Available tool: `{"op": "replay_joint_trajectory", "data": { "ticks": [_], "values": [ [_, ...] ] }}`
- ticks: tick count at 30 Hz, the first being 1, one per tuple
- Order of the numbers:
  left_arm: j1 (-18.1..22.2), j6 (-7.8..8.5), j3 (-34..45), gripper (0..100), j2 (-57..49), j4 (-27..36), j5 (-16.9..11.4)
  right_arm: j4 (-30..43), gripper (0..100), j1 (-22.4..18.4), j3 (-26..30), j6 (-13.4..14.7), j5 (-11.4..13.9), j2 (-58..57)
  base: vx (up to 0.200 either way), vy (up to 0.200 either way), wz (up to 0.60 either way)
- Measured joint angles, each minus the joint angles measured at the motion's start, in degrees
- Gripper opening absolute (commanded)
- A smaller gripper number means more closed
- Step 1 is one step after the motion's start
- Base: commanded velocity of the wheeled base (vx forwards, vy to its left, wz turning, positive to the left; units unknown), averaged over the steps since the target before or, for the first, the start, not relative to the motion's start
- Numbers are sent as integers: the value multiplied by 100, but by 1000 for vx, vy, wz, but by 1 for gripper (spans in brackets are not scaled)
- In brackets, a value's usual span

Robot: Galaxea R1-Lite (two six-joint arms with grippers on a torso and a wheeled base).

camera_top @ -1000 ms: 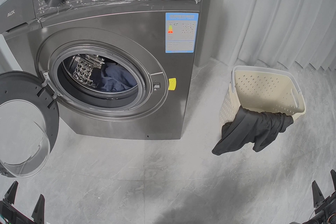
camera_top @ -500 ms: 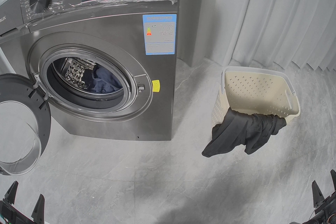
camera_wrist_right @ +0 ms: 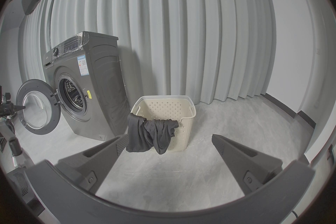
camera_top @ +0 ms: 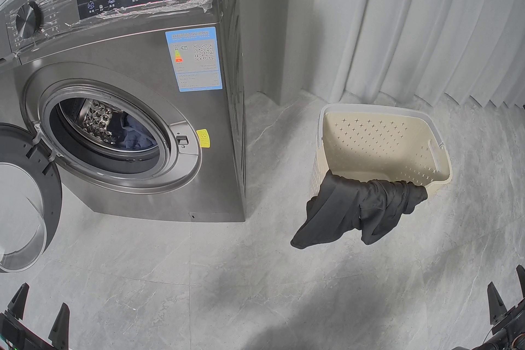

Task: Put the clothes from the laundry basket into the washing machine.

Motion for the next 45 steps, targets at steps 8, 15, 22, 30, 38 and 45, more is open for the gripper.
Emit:
{"op": "replay_joint_trajectory", "data": {
  "ticks": [8, 15, 22, 30, 38, 45],
  "values": [
    [-2, -20, 0, 100, 0, 0, 6, -4, 100, -2, 0, 0, 2, 2, 0, 0, 0],
    [2, -2, 0, 100, 4, 0, 6, 0, 100, -2, 0, 0, -2, 4, 0, -171, 0],
    [0, 0, 0, 100, 4, 0, 6, -2, 100, -2, 0, 0, 2, 4, 0, -200, 0],
    [2, 41, 0, 100, 6, 0, 0, 0, 100, 0, 0, 0, 0, 6, 0, 0, 0],
    [0, 35, 0, 100, 9, 0, -6, 0, 100, -2, 0, 0, 0, 9, 0, 0, 0],
    [-4, 5, 0, 100, 9, 0, 6, 0, 100, 0, 0, 0, 2, 9, 0, 0, 0]
  ]
}}
